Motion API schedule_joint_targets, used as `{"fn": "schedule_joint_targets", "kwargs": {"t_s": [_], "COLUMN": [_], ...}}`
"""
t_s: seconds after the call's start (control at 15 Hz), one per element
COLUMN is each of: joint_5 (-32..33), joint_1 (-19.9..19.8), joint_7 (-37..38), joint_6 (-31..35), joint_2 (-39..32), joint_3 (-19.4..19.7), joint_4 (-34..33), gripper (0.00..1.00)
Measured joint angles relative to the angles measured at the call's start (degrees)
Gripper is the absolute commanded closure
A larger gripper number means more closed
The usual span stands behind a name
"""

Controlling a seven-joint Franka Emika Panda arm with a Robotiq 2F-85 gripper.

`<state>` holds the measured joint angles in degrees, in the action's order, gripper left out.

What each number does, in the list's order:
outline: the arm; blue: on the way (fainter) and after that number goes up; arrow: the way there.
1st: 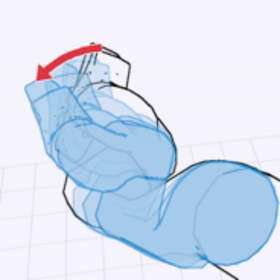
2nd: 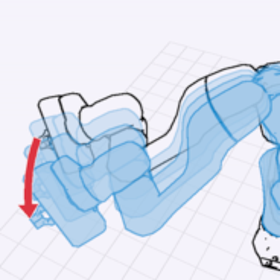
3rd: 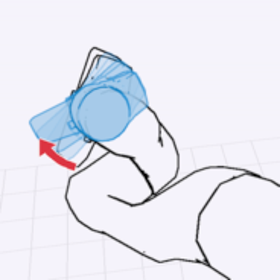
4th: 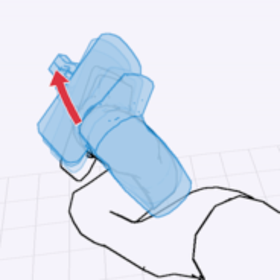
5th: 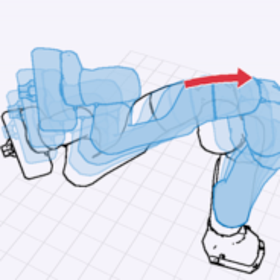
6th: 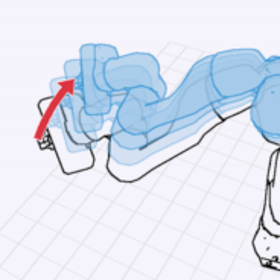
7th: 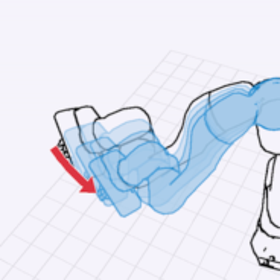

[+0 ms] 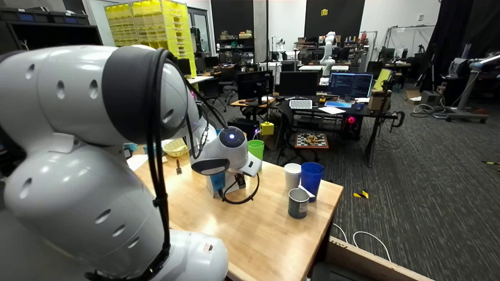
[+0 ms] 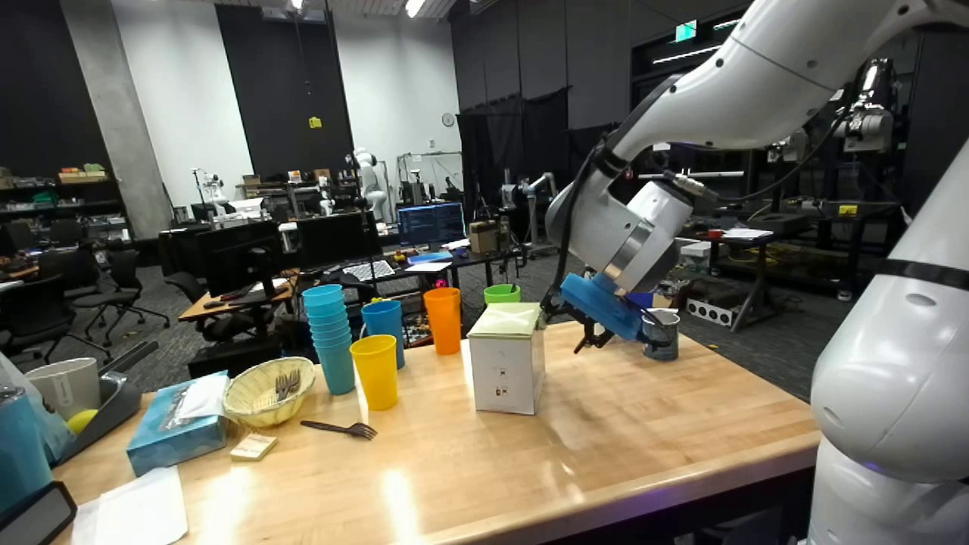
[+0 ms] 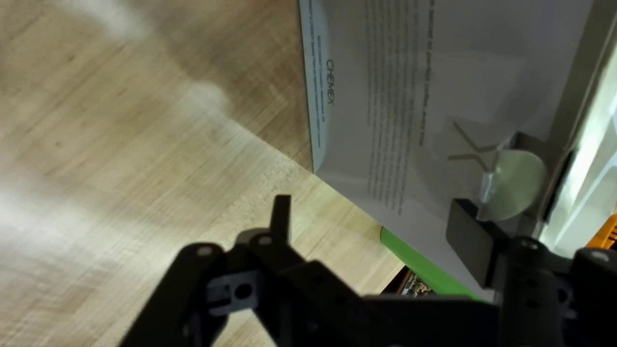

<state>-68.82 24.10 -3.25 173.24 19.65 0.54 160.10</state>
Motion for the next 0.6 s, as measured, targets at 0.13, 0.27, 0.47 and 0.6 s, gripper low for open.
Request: {"fn": "schedule_joint_targets", "kwargs": {"t_s": [0.13, 0.27, 0.47, 0.6], "joint_5": [-6.0, -11.0, -17.8, -21.6], "joint_1": [0.7, 1.1, 1.3, 1.3], "joint_7": [-5.1, -9.7, -17.1, -21.4], "joint_6": [0.2, 0.2, 0.6, 0.7], "joint_2": [0.0, 0.0, 0.0, -0.1], "joint_3": [0.0, -0.1, -0.1, -0.2], "joint_4": [0.0, 0.0, -0.1, -0.1], "gripper": [0.66, 0.83, 1.00, 1.00]}}
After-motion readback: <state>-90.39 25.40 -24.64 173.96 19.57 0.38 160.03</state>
